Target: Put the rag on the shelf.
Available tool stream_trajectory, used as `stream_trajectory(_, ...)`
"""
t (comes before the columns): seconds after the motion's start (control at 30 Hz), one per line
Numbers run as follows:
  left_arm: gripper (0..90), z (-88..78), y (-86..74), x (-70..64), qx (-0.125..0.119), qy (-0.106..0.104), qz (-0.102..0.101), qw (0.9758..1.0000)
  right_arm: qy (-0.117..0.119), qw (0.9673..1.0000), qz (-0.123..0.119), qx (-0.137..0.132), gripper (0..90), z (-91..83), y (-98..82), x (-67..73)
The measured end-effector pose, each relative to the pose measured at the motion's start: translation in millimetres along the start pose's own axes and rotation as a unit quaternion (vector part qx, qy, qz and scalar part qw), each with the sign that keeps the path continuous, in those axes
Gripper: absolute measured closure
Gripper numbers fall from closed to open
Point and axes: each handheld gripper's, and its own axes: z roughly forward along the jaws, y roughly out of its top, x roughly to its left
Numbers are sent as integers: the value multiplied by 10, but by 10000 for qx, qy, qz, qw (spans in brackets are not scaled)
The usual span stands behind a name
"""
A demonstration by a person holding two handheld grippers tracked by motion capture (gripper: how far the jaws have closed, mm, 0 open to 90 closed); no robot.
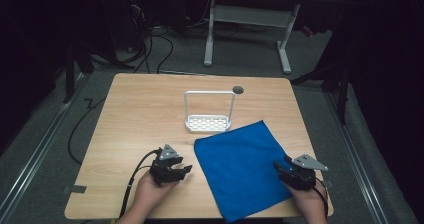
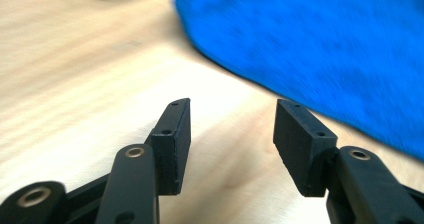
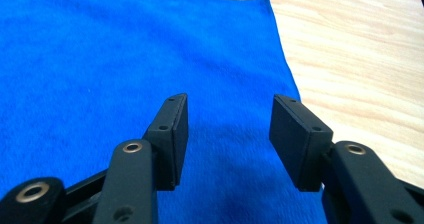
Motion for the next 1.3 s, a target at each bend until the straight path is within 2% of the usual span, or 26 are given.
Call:
stream_trajectory(0.1, 497, -3, 5, -1, -54, -20, 5, 10000, 19, 10000, 62, 28, 497, 16, -5, 3)
stream_trajectory(0.17, 493, 30, -4, -17, 39, 10, 126, 9999, 25, 9999, 110, 50, 497, 22, -14, -16)
stream_trajectory(0.4, 492, 27, 12, -30, -24, -17, 103, 9999, 21, 9998, 188, 47, 497, 38, -16, -44)
stream_trajectory(0.5, 495, 28, 23, -63, -44, -39, 174, 9998, 31, 9998, 168, 64, 499, 41, -20, -44)
stream_trajectory(0.63, 553, 56, 42, -146, -86, -245, 178, 9995, 47, 9999, 148, 67, 509, 35, -14, -42)
stream_trajectory(0.77, 644, 106, 82, -310, -166, -463, 311, 9983, 67, 9998, 156, 45, 528, 38, -10, -37)
stream_trajectory(0.93, 781, 195, 126, -570, -131, -798, 593, 9950, 77, 9999, 100, 53, 528, 47, -6, -26)
stream_trajectory(1.07, 881, 268, 134, -798, 10, -1012, 920, 9906, 69, 9998, 148, 68, 534, 47, -11, -28)
stream_trajectory(1.2, 900, 387, 88, -980, 274, -988, 1340, 9857, 87, 9998, 143, 73, 540, 49, -11, -35)
stream_trajectory(1.3, 900, 451, 64, -1028, 414, -985, 1409, 9842, 107, 9998, 139, 91, 544, 52, -12, -21)
